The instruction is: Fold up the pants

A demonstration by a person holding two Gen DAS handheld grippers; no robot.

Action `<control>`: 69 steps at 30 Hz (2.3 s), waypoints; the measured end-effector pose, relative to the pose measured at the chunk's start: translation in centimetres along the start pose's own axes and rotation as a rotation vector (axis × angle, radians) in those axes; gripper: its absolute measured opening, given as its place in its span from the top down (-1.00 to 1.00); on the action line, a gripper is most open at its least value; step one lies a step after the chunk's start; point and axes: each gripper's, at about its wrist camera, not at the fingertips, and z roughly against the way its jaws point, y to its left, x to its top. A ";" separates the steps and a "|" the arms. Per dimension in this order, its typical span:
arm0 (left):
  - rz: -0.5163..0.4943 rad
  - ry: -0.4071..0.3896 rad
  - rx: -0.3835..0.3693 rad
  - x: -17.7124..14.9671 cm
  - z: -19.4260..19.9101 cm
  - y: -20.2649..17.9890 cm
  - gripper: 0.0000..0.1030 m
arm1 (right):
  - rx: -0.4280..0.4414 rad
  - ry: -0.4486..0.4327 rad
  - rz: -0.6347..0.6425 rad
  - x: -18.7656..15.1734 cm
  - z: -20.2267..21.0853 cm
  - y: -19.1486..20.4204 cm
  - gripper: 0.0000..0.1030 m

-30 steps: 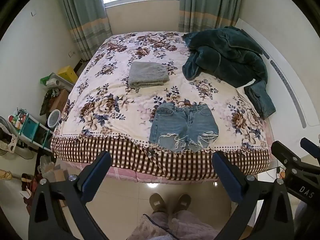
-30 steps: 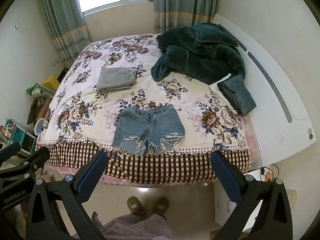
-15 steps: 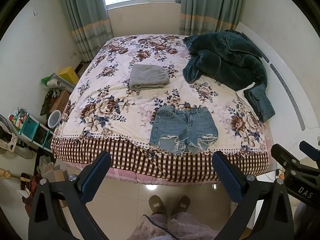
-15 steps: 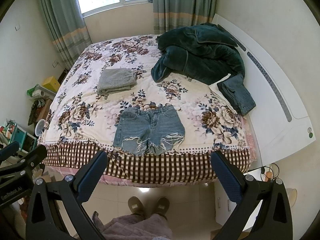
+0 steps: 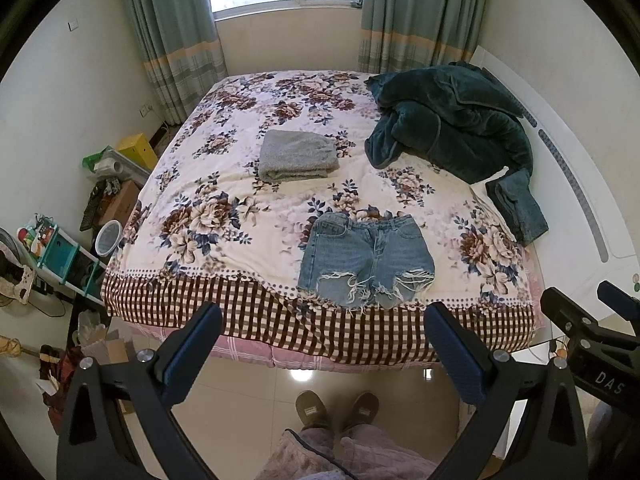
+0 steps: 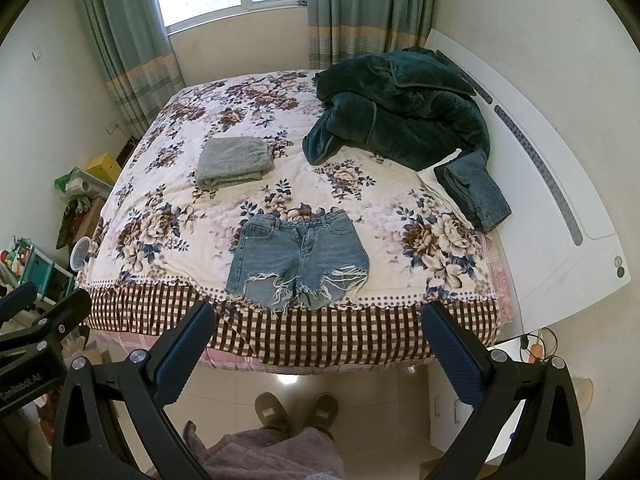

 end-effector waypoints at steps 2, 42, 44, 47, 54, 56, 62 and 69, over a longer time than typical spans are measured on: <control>0.002 -0.003 0.002 0.1 0.1 0.0 -0.99 | 0.000 0.001 0.002 0.0 0.1 0.0 -1.00; 0.015 -0.006 -0.011 1.0 1.3 -1.2 -1.00 | -0.002 -0.001 0.006 0.3 0.8 0.1 -1.00; 0.015 -0.006 -0.012 1.1 1.3 -1.3 -0.99 | -0.005 0.001 0.006 0.4 0.8 0.1 -1.00; 0.018 -0.009 -0.012 0.8 1.3 -1.2 -1.00 | -0.008 0.001 0.007 0.5 0.7 0.1 -1.00; 0.003 -0.021 0.002 1.2 -0.7 -1.4 -1.00 | -0.017 0.007 0.000 0.3 0.2 -0.3 -1.00; -0.007 -0.048 0.032 1.6 -2.1 -1.5 -1.00 | -0.016 0.003 -0.015 0.4 -0.3 -1.1 -1.00; -0.042 -0.104 0.132 3.8 -9.9 -2.2 -1.00 | -0.072 -0.012 -0.073 -0.3 -8.9 0.0 -1.00; -0.049 -0.014 0.152 5.8 -21.8 -4.8 -1.00 | -0.053 0.112 -0.125 2.9 -24.3 -3.2 -1.00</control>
